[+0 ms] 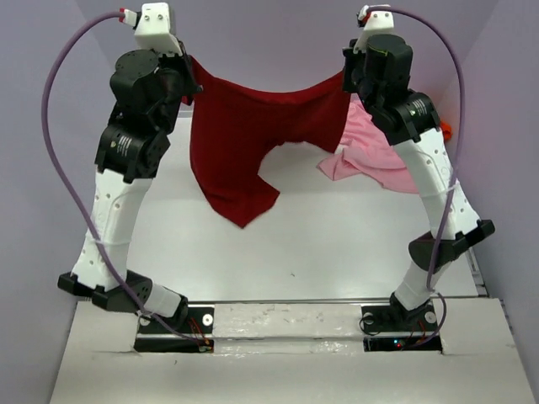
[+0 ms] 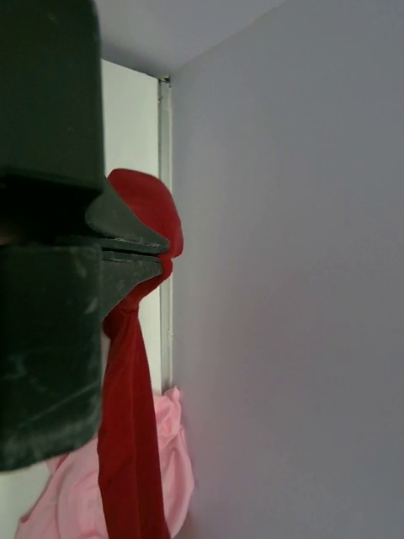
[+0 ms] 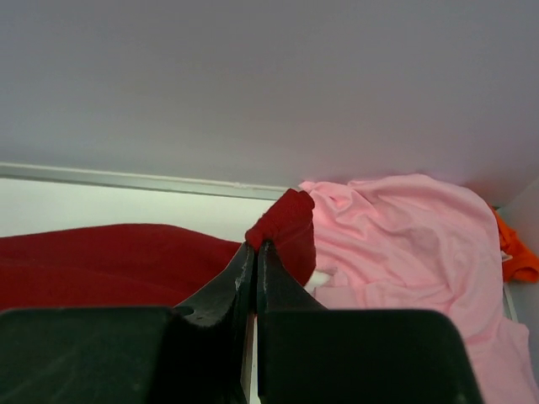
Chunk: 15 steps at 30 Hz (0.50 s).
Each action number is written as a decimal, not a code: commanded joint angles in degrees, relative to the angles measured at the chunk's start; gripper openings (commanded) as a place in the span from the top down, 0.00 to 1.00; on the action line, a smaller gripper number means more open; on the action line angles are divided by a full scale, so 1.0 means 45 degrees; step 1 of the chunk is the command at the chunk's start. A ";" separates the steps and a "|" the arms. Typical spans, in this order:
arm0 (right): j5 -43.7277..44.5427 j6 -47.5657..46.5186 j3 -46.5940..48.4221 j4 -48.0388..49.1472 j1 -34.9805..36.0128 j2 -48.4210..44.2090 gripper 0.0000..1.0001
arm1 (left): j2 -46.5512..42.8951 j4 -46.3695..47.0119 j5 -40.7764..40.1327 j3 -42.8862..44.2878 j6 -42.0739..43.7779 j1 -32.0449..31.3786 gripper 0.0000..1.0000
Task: Fold and stack the t-shirts
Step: Fold the tshirt
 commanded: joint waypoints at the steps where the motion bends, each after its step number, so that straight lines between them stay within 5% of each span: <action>1: 0.0849 -0.0864 0.0160 0.0776 0.1693 -0.2215 1.00 | -0.2454 0.0852 -0.1205 -0.0041 0.0839 -0.1355 1.00; 15: 0.7060 -0.2856 -0.0602 0.1223 0.7889 -0.5283 1.00 | -0.5856 -0.1083 0.0159 0.0151 -0.1094 -0.2119 1.00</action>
